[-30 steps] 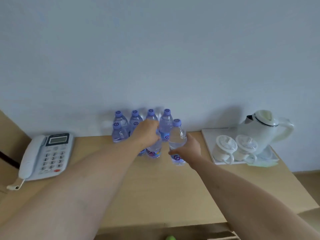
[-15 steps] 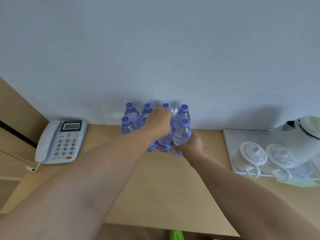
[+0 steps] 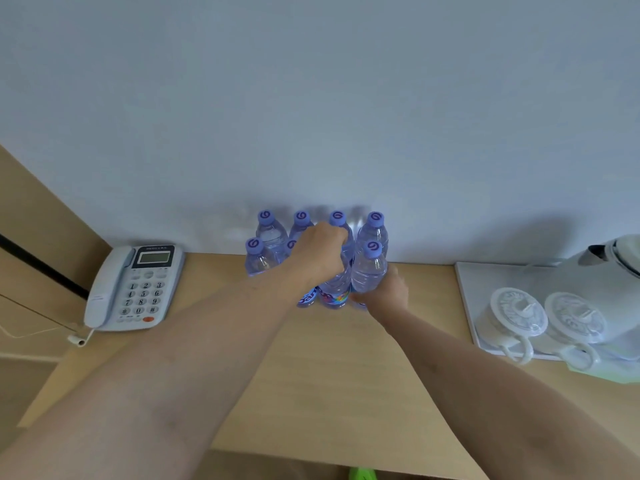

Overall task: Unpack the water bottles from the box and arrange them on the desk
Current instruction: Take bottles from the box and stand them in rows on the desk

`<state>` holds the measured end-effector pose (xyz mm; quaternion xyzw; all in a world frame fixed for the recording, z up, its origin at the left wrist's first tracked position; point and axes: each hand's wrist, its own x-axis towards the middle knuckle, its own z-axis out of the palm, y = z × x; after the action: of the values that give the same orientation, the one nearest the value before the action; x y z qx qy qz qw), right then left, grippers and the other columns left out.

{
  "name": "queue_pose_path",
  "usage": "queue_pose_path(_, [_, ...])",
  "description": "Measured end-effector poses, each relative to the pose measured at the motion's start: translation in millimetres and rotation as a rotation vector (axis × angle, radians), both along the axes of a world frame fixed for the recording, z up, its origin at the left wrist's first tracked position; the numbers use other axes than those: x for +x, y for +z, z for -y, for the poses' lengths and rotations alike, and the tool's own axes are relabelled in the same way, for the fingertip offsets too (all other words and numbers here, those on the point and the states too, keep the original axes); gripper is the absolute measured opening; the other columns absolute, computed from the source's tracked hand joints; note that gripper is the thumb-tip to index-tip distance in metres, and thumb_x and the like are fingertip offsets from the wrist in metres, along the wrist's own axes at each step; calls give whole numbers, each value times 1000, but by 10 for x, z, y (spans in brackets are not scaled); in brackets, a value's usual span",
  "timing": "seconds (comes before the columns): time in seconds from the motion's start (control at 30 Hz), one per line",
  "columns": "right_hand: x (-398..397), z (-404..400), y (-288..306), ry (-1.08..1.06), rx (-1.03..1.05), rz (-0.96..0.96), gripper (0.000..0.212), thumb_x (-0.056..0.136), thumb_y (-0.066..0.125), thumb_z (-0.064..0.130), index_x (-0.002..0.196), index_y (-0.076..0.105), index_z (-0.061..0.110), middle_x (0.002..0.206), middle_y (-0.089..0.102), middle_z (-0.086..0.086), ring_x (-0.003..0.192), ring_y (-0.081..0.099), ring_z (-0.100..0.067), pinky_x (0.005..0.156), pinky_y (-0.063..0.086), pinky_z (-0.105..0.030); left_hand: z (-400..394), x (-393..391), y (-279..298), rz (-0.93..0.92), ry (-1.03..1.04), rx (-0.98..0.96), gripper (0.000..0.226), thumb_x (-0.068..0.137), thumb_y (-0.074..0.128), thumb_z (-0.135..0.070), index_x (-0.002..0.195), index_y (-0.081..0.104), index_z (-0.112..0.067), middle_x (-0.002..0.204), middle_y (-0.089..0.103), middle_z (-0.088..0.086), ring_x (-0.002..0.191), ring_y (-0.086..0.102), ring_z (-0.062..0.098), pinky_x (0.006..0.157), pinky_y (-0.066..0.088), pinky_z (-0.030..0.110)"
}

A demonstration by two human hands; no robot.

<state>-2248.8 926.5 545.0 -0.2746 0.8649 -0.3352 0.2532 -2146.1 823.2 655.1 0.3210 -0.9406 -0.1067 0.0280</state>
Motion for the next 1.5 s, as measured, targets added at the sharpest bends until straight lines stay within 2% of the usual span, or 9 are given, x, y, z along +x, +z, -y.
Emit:
queue_pose_path(0.13, [-17,-125,86,-9,66,37,81,49,88,33,116,47,13,107,55,-3,93,51,-20,73,49,-34,-76,68,-39,-55,-5,3,16,71,63,-8,75,48,-12,77,49,5,70,49,28,57,42,34])
queue_pose_path(0.23, [-12,-233,195,5,77,-11,84,54,89,36,121,45,13,114,53,-4,95,50,-20,71,45,-32,-143,137,-37,-80,-21,-19,17,73,62,-11,85,52,-12,86,50,4,77,46,24,59,42,34])
queue_pose_path(0.4, [20,-493,469,46,56,-159,104,60,86,41,145,31,19,135,46,-7,120,50,-23,80,41,-29,-251,250,53,-105,-42,-57,22,76,62,-18,97,56,-13,99,56,4,95,52,26,62,41,35])
queue_pose_path(0.53, [82,-853,688,17,62,-280,107,60,87,42,148,29,25,139,43,-7,128,43,-24,92,42,-35,-471,254,104,-122,-100,-90,44,78,66,-29,120,56,-17,114,56,5,109,51,29,78,46,37])
queue_pose_path(0.63, [148,-1267,766,-35,125,-350,106,61,86,45,148,28,28,141,41,-5,130,41,-27,97,40,-38,-753,169,59,-158,-190,-79,41,79,66,-30,116,57,-15,118,54,6,111,51,28,85,45,38])
queue_pose_path(0.73, [204,-1774,814,-123,172,-384,107,63,85,48,149,25,29,144,38,-4,132,37,-28,102,38,-41,-1130,8,-6,-119,-288,-49,54,77,71,-37,124,53,-16,122,51,6,117,48,29,85,48,42])
queue_pose_path(1.0, [221,-3217,875,-384,239,-378,109,61,85,52,149,24,30,144,40,-3,130,40,-27,100,42,-40,-2412,-518,-131,-133,-581,-3,72,74,71,-42,138,44,-23,142,43,7,129,37,31,101,41,42])
queue_pose_path(1.27, [219,-4767,626,-696,287,-248,107,58,85,51,146,27,32,146,39,-4,133,35,-29,103,40,-46,-3926,-1003,-352,11,-822,-1,71,79,68,-45,140,40,-23,150,35,9,135,33,29,104,40,44])
queue_pose_path(1.5, [232,-6018,-113,-875,345,2,108,60,84,52,149,25,32,145,38,-4,133,35,-28,104,40,-44,-5127,-1131,-1081,227,-1001,-17,72,79,67,-49,141,38,-26,151,35,10,135,35,30,107,35,42])
